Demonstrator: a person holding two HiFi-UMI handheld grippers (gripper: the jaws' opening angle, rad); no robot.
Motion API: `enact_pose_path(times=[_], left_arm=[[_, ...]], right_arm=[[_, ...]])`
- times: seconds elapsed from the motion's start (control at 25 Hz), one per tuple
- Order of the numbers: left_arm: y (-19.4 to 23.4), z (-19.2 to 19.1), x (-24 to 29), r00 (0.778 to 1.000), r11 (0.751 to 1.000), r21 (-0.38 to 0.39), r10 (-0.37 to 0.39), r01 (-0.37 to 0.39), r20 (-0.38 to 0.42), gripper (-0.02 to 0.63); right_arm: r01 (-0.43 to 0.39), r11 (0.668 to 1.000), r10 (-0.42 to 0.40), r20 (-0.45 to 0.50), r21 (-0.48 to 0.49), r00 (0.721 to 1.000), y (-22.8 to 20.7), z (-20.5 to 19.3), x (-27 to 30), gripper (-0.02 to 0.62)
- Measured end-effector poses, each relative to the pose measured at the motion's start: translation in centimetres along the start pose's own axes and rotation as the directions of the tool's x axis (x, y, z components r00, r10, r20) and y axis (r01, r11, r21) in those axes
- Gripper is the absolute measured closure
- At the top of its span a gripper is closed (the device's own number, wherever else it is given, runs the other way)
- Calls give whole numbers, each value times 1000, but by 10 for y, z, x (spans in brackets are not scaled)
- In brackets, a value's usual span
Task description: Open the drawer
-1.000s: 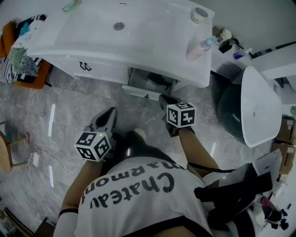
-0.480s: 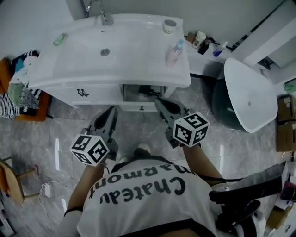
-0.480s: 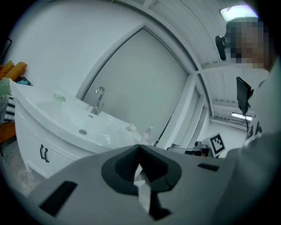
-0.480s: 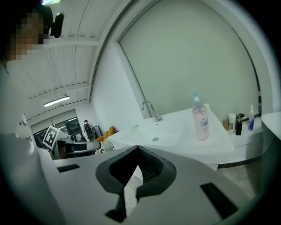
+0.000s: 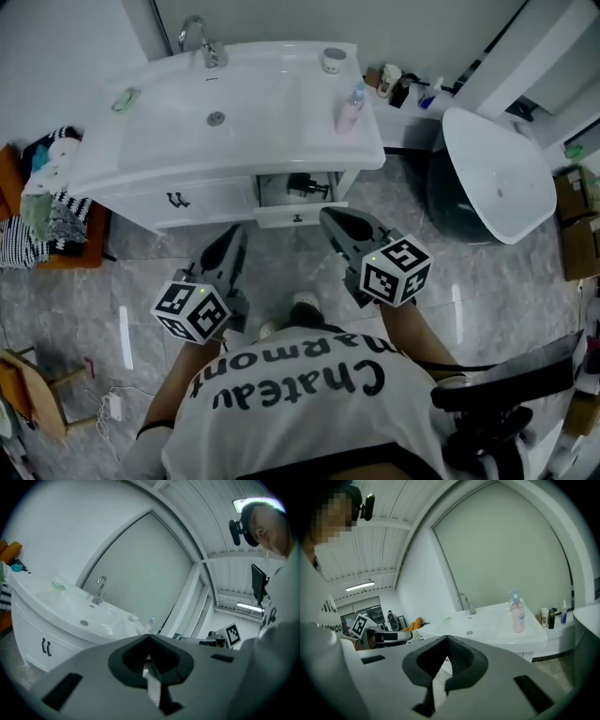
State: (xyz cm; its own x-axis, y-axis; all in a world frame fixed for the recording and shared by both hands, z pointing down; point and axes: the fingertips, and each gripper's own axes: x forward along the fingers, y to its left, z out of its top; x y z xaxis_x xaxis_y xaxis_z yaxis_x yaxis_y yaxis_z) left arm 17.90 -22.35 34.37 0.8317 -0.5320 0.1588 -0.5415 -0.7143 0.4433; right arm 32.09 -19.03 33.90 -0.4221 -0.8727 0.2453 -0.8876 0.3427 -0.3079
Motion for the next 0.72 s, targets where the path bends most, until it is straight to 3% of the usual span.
enact_pose_path(times=[0.28,0.72], left_arm=[[-7,-1,-10,1000,999,15,-30,30,-2,598],[-2,5,-21,999,1000,27,-9,8,36,597]], right_arm=[[26,1000,-25,16,-16,1000,12,-2,-7,584],[42,997,-41,15,-68,999,21,0,-8,584]])
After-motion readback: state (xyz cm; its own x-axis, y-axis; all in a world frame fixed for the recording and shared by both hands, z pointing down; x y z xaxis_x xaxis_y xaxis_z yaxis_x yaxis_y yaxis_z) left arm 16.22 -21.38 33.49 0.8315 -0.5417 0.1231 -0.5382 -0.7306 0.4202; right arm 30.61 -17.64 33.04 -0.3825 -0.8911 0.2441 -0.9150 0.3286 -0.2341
